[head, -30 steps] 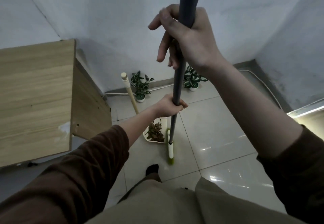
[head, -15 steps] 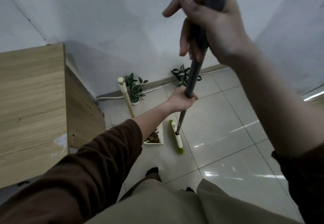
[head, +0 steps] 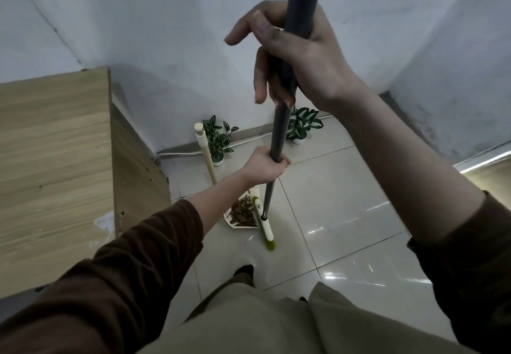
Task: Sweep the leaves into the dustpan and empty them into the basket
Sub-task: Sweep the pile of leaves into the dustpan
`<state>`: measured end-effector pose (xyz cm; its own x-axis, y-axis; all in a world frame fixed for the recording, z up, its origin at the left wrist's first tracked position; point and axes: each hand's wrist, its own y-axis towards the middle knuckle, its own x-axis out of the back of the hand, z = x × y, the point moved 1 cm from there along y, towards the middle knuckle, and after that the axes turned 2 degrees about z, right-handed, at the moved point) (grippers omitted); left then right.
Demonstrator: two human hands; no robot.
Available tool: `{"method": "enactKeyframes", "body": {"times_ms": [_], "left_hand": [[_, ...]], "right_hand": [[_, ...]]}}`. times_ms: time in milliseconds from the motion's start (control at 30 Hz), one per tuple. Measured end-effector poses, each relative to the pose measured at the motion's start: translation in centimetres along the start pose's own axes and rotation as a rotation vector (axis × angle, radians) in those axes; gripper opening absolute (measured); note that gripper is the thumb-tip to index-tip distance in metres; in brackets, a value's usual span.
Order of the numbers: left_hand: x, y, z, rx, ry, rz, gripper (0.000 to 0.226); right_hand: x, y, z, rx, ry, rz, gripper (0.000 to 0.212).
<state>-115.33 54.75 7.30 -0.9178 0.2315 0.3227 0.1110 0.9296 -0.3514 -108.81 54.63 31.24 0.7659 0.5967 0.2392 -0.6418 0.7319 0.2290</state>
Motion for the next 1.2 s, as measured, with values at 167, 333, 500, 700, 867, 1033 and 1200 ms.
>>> {"method": "enactKeyframes", "body": {"times_ms": [167, 333, 500, 700, 867, 1033, 1200], "left_hand": [[-0.3, -0.8, -1.0, -0.014, 0.012, -0.055, 0.017], [-1.1, -0.5, -4.0, -0.106, 0.001, -0.040, 0.021], [-2.3, 0.6, -4.2, -0.097, -0.005, 0.011, 0.019], [-2.6, 0.9, -1.9, -0.062, 0.035, 0.025, 0.018], [-1.1, 0.1, -0.8, -0.057, 0.124, 0.057, 0.018], [-0.3, -0.9, -0.1, -0.057, 0.157, 0.054, 0.017], [-0.5, -2.0, -0.8, -0.093, 0.144, 0.022, 0.018]], "right_hand": [[0.6, -0.7, 1.2, 0.053, -0.020, -0.006, 0.030], [2.4, -1.4, 2.5, 0.096, -0.041, -0.031, 0.028], [1.8, -1.6, 1.5, 0.063, -0.114, -0.049, 0.031], [1.0, -2.2, -0.5, -0.021, -0.068, -0.085, 0.029], [0.5, -2.2, -0.1, 0.020, 0.006, -0.083, 0.029], [-0.3, -2.5, 0.6, 0.041, 0.007, -0.073, 0.028], [0.2, -3.6, 1.7, 0.076, -0.015, -0.083, 0.029]]}}
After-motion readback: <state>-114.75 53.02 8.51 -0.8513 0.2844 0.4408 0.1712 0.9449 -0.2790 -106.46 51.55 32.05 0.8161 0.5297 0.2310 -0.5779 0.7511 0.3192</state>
